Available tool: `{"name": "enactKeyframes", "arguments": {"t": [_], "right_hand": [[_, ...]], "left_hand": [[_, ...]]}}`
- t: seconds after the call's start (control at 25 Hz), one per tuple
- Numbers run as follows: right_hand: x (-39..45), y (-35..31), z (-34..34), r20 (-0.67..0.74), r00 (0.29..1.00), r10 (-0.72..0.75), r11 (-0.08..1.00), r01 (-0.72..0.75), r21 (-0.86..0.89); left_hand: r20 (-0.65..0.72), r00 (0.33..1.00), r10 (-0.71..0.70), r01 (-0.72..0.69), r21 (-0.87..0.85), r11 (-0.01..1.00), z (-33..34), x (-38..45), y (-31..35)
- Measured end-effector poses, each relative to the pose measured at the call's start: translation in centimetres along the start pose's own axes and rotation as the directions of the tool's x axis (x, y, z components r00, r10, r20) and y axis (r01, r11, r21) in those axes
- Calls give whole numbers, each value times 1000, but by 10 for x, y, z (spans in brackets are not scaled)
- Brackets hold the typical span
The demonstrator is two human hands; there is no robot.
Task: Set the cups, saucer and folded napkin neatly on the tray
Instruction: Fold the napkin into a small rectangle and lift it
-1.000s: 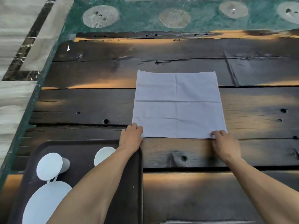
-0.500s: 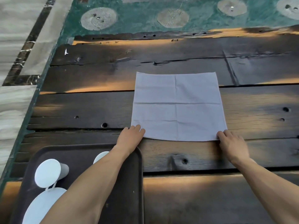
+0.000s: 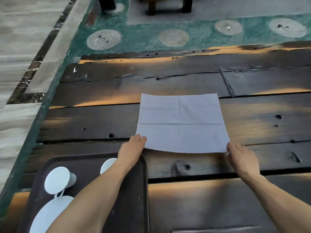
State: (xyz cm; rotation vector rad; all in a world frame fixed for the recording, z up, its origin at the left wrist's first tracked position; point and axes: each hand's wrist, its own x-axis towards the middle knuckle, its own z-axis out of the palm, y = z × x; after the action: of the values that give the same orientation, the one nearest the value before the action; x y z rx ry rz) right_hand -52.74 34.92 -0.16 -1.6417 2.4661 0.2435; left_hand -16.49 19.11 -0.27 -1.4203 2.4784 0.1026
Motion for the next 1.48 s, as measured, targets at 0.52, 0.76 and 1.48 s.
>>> {"name": "enactKeyframes", "arguments": {"t": [0.52, 0.76, 1.48], "right_hand": [[-91, 28, -17, -83, 996, -16, 999, 12, -53], [-92, 33, -13, -125, 991, 41, 974, -12, 228], [60, 34, 0, 173, 909, 379, 175, -253, 951]], "left_hand": [[-56, 998, 20, -42, -413, 910, -14, -92, 1], [-154, 978, -142, 15, -628, 778, -14, -94, -11], [27, 941, -338, 113, -965, 237, -13, 77, -40]]}}
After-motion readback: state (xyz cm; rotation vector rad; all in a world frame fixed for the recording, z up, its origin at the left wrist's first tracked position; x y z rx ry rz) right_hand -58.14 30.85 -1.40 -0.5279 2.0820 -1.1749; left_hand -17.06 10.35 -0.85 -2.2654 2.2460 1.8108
